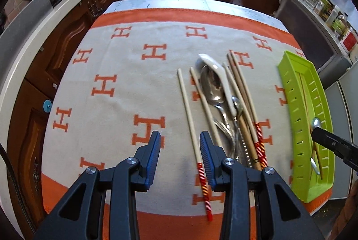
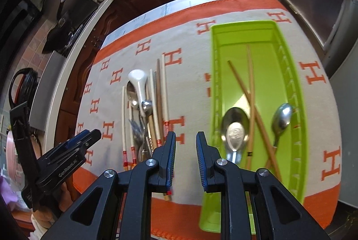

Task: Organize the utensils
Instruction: 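Grasp a red-striped chopstick with the left tool while the right tool grasps another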

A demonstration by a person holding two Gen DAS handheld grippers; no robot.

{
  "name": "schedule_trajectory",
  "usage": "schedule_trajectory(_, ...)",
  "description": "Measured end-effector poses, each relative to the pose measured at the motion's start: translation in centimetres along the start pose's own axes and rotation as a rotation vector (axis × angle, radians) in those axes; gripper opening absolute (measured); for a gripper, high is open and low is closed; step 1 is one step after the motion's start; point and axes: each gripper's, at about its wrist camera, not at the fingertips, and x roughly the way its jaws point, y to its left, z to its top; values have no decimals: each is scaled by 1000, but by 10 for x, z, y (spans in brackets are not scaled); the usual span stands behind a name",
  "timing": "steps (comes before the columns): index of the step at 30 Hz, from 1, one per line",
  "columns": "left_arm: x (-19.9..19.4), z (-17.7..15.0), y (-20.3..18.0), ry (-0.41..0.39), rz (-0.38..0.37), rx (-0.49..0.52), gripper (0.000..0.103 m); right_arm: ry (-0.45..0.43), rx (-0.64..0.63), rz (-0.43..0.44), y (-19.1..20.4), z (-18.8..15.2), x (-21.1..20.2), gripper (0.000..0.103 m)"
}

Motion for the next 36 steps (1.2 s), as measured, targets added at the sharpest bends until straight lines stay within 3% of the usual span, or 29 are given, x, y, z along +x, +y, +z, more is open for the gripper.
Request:
schedule_trajectory(6,29,-10,6,43,-41,-28,34,47,-34,0,20,-3,19,19)
schedule_trajectory(12,50,-16,-2,89,-33,-4,34,71,-41,-14,22,-2,32,19)
schedule_trajectory(27,54,-21,-20,67,6,64,34,116,-70,-14,31,-3,56,19)
schedule_trajectory(28,53,-21,-20,60,6,64,32,120,-72,-12,32,-4,58,19)
schedule_trajectory(30,53,-21,-18,53,3,61,5,127,-80,-8,35,-6,61,19)
schedule_trajectory(36,52,-22,-3,65,-44,17,3,132,-136,26,56,-14,67,19)
